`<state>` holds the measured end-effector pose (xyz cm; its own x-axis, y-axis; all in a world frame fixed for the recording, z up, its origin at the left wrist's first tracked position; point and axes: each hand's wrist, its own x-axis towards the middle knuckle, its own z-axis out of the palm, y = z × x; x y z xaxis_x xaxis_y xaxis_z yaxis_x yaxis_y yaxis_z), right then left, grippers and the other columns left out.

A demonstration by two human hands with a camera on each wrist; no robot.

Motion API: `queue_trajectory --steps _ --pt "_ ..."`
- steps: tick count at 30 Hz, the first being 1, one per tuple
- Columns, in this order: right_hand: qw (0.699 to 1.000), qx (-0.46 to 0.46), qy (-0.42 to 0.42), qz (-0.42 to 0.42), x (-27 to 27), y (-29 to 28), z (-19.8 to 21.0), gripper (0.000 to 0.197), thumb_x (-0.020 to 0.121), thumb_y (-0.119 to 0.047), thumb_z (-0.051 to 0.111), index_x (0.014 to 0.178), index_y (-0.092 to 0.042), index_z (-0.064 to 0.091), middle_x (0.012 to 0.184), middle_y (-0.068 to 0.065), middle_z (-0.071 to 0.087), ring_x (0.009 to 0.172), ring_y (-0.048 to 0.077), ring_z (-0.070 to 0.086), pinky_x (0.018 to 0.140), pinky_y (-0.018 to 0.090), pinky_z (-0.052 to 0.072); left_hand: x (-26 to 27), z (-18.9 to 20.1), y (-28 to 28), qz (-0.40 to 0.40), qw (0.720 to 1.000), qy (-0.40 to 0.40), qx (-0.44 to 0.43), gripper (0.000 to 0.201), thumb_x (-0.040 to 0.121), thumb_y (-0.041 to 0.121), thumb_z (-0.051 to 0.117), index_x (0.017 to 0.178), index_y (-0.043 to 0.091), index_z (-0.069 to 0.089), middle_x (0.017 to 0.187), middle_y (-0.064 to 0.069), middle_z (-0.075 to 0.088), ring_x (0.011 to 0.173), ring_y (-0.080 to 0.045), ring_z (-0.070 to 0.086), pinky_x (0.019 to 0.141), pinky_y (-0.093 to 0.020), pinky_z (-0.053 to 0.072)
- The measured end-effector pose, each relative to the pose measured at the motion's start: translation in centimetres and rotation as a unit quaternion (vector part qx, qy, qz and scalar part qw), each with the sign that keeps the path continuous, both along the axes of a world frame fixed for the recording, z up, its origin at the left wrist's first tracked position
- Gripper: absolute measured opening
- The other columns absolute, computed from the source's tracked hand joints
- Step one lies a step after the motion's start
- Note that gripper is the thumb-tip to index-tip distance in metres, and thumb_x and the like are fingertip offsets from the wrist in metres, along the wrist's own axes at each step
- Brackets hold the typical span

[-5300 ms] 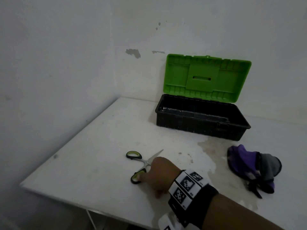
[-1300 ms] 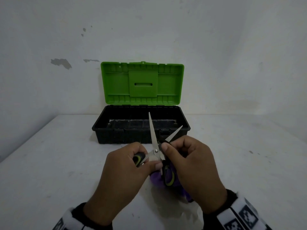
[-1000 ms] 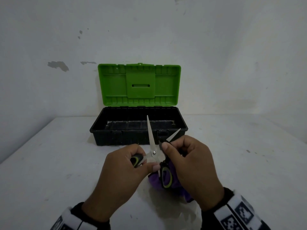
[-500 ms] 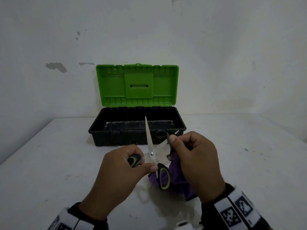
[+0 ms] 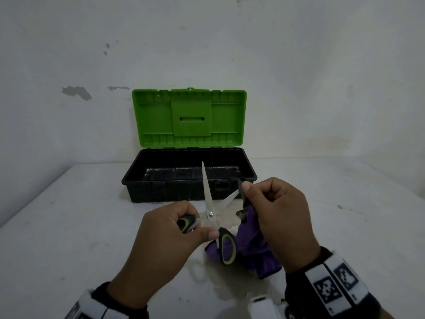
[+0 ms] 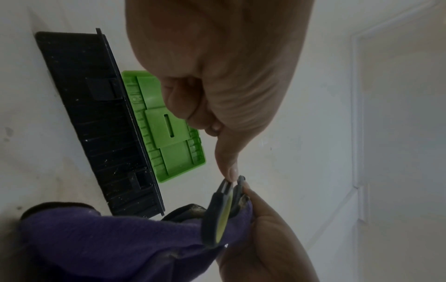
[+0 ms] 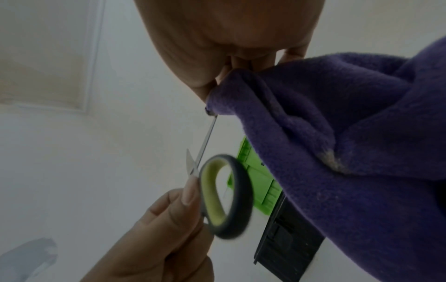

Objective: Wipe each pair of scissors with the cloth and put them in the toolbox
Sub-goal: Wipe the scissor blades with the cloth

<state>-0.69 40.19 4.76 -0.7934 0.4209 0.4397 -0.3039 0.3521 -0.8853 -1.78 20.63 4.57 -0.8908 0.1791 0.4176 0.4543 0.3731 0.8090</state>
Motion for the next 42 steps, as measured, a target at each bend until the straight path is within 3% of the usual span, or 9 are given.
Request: queue_trajectory --steps 8,15,19,22,26,29,37,39,42 --pt "1.000 0.003 -0.004 0.011 -0.1 0.1 0.1 0.025 0.087 -0.031 0.074 0.067 -0.019 0.068 0.059 0.005 0.069 0.060 0.028 0.072 0.061 0.051 0.059 0.0 0.2 0.1 0.003 1.000 -0.004 -0.003 0.033 0.053 0.041 0.086 0.060 0.022 0.059 0.053 0.011 0.054 0.048 -0.002 0.046 0.048 -0.013 0.042" --pt "0.994 -0.110 -0.018 0.018 0.0 2.1 1.9 0.027 0.089 -0.024 0.073 0.071 -0.006 0.066 0.062 0.027 0.067 0.056 0.044 0.069 0.056 0.066 0.056 -0.2 -0.1 0.3 0.013 1.000 -0.016 -0.002 0.033 0.059 0.035 0.088 0.060 0.021 0.058 0.051 0.012 0.052 0.049 -0.001 0.045 0.049 -0.012 0.041" --pt "1.000 -0.021 -0.011 0.003 0.7 2.1 2.3 0.024 0.088 -0.029 0.073 0.071 -0.013 0.069 0.061 0.012 0.071 0.058 0.037 0.070 0.059 0.056 0.059 -0.4 0.0 0.5 0.056 0.997 0.031 -0.037 0.035 0.062 0.037 0.087 0.060 0.024 0.054 0.053 0.009 0.053 0.055 0.001 0.048 0.053 -0.012 0.043" --pt "0.999 0.048 -0.016 0.016 1.2 0.5 1.8 0.021 0.086 -0.029 0.074 0.069 -0.018 0.069 0.060 0.001 0.071 0.057 0.020 0.070 0.057 0.035 0.059 -0.2 0.1 1.0 0.077 0.991 0.071 -0.086 0.037 0.066 0.039 0.085 0.061 0.029 0.049 0.052 0.011 0.048 0.054 0.000 0.050 0.050 -0.012 0.042" --pt "0.997 0.066 -0.031 0.029 1.0 -1.2 0.7 0.021 0.087 -0.033 0.073 0.071 -0.020 0.069 0.063 -0.001 0.070 0.059 0.015 0.069 0.059 0.032 0.058 0.1 -0.1 1.7 0.088 0.982 0.100 -0.132 0.038 0.068 0.041 0.083 0.063 0.032 0.047 0.056 0.013 0.049 0.052 -0.001 0.047 0.047 -0.011 0.035" --pt "0.996 0.078 -0.033 0.022 0.9 -2.1 0.2 0.020 0.087 -0.033 0.072 0.071 -0.022 0.069 0.065 -0.004 0.069 0.059 0.009 0.065 0.056 0.017 0.052 0.1 -0.3 1.7 0.090 0.977 0.128 -0.147 0.039 0.066 0.037 0.085 0.065 0.030 0.048 0.054 0.016 0.044 0.048 0.000 0.044 0.045 -0.009 0.031" --pt "0.996 0.076 -0.032 0.018 0.9 -2.5 0.5 0.021 0.088 -0.032 0.072 0.071 -0.021 0.068 0.064 -0.003 0.068 0.060 0.008 0.064 0.057 0.016 0.051 0.0 -0.4 1.2 0.074 0.971 0.174 -0.149 0.044 0.059 0.033 0.089 0.065 0.029 0.046 0.051 0.019 0.037 0.042 0.002 0.035 0.036 -0.009 0.030" --pt "0.997 0.074 -0.013 -0.016 0.4 -1.6 0.7 0.023 0.087 -0.033 0.073 0.068 -0.021 0.067 0.063 -0.003 0.069 0.059 0.009 0.065 0.058 0.026 0.055 -0.1 -0.7 1.0 0.075 0.969 0.189 -0.139 0.041 0.059 0.033 0.089 0.063 0.027 0.049 0.050 0.014 0.044 0.042 0.002 0.036 0.049 -0.009 0.044" --pt "0.997 0.074 -0.012 -0.033 0.2 -1.0 0.7 0.023 0.087 -0.033 0.073 0.068 -0.022 0.067 0.062 -0.003 0.069 0.059 0.010 0.066 0.060 0.031 0.056 -0.4 -1.2 0.9 0.076 0.970 0.192 -0.125 0.039 0.060 0.032 0.089 0.063 0.025 0.051 0.051 0.011 0.048 0.043 -0.001 0.040 0.066 -0.006 0.045"
